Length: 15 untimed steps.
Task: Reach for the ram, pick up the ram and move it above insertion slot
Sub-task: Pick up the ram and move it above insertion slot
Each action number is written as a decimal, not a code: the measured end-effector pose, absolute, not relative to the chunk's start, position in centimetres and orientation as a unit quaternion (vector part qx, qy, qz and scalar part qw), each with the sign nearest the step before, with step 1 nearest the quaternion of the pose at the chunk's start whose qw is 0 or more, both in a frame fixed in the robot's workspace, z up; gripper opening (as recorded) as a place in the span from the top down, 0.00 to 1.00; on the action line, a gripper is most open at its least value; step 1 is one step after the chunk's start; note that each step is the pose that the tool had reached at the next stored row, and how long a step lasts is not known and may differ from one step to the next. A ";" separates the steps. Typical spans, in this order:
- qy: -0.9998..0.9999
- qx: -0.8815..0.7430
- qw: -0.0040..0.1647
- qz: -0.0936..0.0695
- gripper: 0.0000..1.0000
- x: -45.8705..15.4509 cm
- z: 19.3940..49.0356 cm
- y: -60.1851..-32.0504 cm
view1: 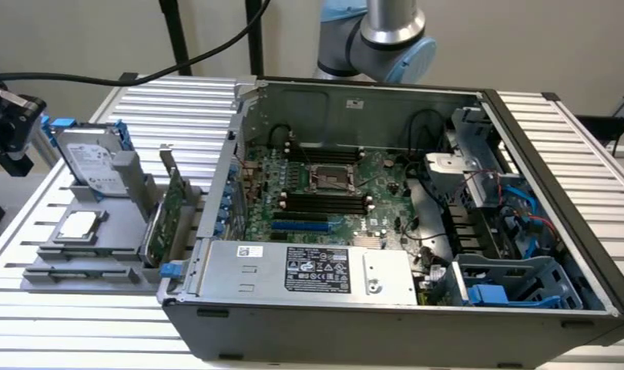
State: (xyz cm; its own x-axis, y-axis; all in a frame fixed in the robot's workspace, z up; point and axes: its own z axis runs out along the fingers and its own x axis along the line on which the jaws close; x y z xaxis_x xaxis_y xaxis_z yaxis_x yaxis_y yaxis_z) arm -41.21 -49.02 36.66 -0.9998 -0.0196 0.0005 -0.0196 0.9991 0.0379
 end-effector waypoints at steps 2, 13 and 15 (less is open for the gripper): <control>-1.000 0.018 0.001 -0.019 0.89 -41.2 36.7 -49.0; -0.993 0.117 0.002 -0.019 0.89 -41.2 36.6 -49.0; -0.991 0.135 0.003 -0.019 0.89 -41.2 36.6 -49.0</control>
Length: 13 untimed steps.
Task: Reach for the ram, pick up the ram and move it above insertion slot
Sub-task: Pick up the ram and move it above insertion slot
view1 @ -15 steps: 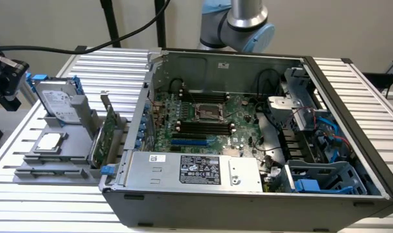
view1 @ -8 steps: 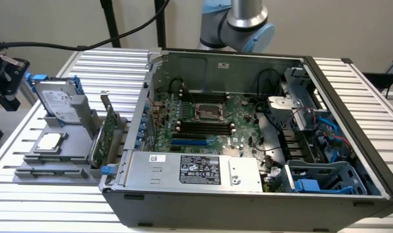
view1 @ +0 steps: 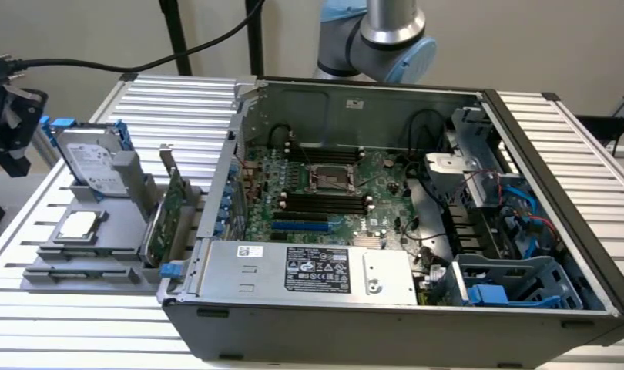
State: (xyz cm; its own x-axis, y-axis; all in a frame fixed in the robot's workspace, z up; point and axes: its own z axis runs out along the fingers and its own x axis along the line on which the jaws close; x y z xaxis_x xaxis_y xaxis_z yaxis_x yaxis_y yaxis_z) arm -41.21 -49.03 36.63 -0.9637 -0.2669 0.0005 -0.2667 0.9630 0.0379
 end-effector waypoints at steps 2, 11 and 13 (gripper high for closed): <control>-0.988 0.152 0.003 -0.019 0.89 -41.2 36.6 -49.0; -0.972 0.234 0.005 -0.018 0.89 -41.2 36.6 -49.0; -0.968 0.251 0.005 -0.018 0.89 -41.2 36.6 -49.0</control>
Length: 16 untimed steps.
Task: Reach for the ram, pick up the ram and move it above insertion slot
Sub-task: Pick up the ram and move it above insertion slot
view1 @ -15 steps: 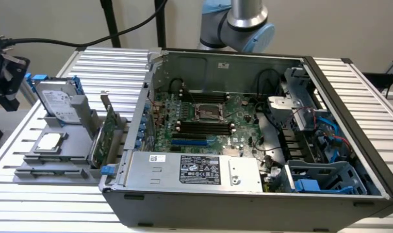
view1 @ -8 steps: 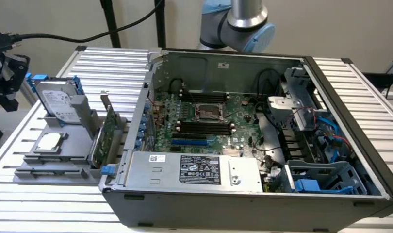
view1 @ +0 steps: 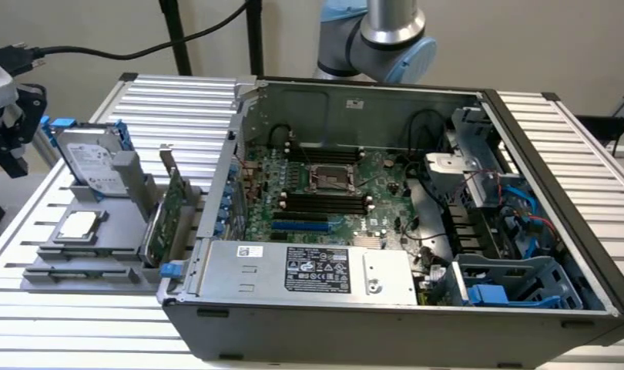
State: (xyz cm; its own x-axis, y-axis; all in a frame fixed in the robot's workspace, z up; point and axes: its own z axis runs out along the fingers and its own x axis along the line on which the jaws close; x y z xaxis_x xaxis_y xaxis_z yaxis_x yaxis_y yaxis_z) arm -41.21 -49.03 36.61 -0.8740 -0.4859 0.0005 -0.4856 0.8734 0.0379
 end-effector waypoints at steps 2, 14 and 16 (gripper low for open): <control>-0.963 0.268 0.005 -0.018 0.89 -41.2 36.6 -49.0; -0.928 0.372 0.007 -0.018 0.89 -41.2 36.6 -49.0; -0.921 0.389 0.008 -0.017 0.89 -41.2 36.6 -49.0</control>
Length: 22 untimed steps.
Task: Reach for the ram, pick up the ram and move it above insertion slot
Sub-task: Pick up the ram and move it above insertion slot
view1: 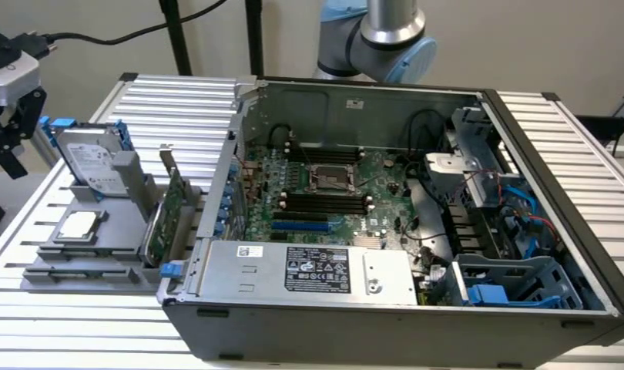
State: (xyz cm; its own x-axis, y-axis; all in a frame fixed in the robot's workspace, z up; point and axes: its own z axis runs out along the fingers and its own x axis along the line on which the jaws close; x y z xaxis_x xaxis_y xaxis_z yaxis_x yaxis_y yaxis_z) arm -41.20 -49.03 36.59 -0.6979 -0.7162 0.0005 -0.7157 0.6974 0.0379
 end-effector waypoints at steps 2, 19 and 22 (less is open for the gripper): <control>-0.914 0.405 0.008 -0.017 0.89 -41.2 36.6 -49.0; -0.841 0.541 0.010 -0.016 0.89 -41.2 36.5 -49.0; -0.826 0.564 0.011 -0.016 0.89 -41.2 36.5 -49.0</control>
State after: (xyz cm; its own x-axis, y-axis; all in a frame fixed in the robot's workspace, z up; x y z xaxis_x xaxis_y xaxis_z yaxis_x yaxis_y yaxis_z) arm -41.21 -49.03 36.51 -0.3643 -0.9313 0.0005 -0.9306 0.3640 0.0379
